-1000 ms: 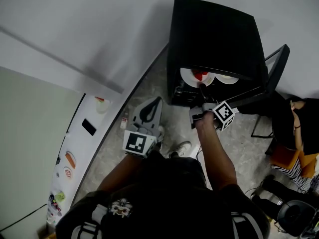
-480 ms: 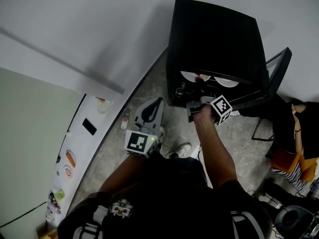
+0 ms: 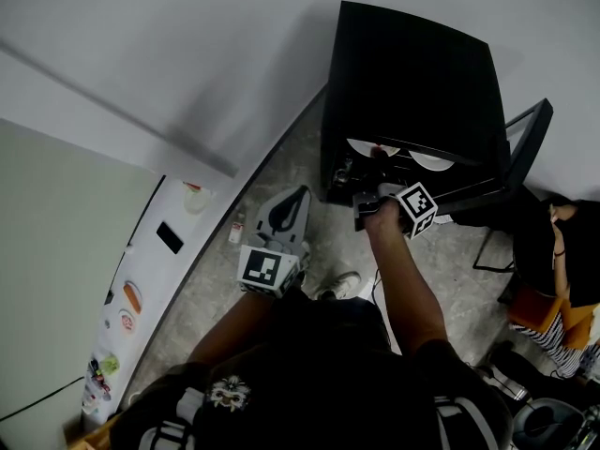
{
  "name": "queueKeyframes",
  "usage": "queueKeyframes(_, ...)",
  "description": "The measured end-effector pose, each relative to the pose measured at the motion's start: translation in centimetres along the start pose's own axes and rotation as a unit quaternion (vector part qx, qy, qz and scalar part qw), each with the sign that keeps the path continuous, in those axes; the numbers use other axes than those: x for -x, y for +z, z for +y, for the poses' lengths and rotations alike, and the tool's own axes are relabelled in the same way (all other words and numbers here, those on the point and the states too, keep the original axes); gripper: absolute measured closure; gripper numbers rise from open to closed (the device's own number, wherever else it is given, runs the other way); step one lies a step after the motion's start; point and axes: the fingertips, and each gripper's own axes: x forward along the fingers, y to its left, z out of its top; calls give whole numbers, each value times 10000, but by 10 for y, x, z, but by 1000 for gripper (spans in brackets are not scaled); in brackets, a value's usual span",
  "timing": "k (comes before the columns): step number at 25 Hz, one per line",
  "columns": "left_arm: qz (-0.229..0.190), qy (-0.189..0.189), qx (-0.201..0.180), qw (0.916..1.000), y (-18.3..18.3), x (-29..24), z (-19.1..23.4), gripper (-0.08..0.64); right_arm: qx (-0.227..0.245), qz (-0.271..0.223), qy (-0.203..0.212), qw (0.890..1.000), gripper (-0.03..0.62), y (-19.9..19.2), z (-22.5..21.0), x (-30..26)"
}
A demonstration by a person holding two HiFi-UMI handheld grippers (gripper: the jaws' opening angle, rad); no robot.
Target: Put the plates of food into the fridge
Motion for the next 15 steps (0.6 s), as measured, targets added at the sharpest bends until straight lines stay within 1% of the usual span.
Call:
queueKeyframes(2, 40, -20, -21, 10000, 0, -1, 0, 537, 95, 4, -10, 10000, 471, -1, -2, -1)
queueKeyframes(4, 86, -47, -35, 9999, 0, -1, 1, 537, 378, 9, 2, 9993, 449, -2, -1, 2)
queueKeyframes(6, 59, -102, -7, 9999, 2, -3, 1, 537, 868, 40, -37, 9962, 431, -4, 2, 8)
queueKeyframes(8, -22, -168, 44, 9998, 7, -5, -1, 537, 1372, 88, -165, 9904, 427, -7, 5, 19)
queueKeyframes(10, -27, -215, -19, 9998, 5, -7, -1, 537, 1814, 109, -222, 9831, 423, -12, 13, 33)
queueKeyframes(12, -47, -254, 5, 9997, 8, -10, -4, 537, 2364, 90, -127, 9715, 423, -17, 29, 48)
queueKeyframes(13, -74, -289, 42, 9995, 11, -12, -6, 537, 2688, 74, -36, 9632, 423, -19, 40, 55)
queueKeyframes(15, -128, -407, 14, 9991, 16, -15, -9, 537, 3394, 59, 174, 9405, 423, -24, 61, 68)
